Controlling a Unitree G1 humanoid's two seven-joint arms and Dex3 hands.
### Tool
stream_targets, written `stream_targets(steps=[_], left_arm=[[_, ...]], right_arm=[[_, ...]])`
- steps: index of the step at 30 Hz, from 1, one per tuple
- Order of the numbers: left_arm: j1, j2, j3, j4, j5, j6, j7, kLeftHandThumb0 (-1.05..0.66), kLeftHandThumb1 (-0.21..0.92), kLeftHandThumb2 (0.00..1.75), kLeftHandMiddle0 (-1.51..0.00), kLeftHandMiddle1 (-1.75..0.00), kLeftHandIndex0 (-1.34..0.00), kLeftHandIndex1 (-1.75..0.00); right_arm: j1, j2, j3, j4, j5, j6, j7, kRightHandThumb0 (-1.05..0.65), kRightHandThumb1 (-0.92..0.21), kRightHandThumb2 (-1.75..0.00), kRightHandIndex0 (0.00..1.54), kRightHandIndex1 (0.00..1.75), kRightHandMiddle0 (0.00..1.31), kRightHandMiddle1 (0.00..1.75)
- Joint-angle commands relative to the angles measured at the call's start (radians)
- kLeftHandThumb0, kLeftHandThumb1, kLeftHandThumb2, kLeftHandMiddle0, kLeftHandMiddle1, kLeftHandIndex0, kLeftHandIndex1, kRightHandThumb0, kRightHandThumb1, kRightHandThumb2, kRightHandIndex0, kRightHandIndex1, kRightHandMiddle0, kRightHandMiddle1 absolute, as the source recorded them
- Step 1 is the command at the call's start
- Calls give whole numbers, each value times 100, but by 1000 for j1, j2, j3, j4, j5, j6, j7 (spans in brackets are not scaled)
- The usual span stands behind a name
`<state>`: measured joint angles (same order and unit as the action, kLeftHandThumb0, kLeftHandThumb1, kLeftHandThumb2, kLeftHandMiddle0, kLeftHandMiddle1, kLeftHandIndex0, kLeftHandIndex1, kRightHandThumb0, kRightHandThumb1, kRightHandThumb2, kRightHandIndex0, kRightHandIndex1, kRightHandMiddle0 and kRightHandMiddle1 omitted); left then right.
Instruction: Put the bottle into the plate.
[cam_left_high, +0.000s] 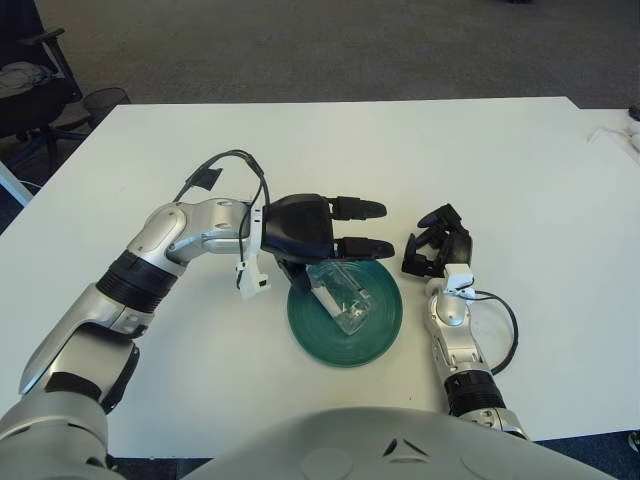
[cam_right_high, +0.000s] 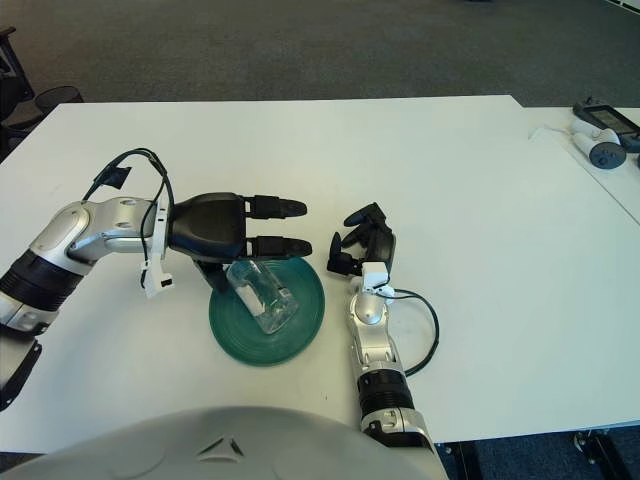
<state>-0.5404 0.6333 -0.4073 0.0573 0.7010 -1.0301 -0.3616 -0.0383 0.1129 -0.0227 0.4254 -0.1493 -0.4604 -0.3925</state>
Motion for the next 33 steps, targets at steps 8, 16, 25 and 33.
stream_targets(steps=[8,16,25,33], left_arm=[[40,-279,246,319,-574,248,181,-95,92,52,-11,-3,-1,-35],[55,-558,484,260,-748,556,540,-43,89,55,-27,-120,-20,-159],[36,-614,593,298,-806,640,653,-3,28,133,-63,-169,-47,-169],[112,-634,602,292,-793,675,646,-1,12,153,-77,-168,-54,-174]], right_arm=[[31,-7,-17,176,90,-74,126,0,-7,-160,80,171,57,175],[29,1,-29,199,95,-102,134,0,-7,-159,81,169,57,175],[41,8,-35,190,101,-111,153,0,-7,-158,81,169,57,175],[39,-1,-46,205,98,-107,156,0,-6,-158,84,163,58,175]])
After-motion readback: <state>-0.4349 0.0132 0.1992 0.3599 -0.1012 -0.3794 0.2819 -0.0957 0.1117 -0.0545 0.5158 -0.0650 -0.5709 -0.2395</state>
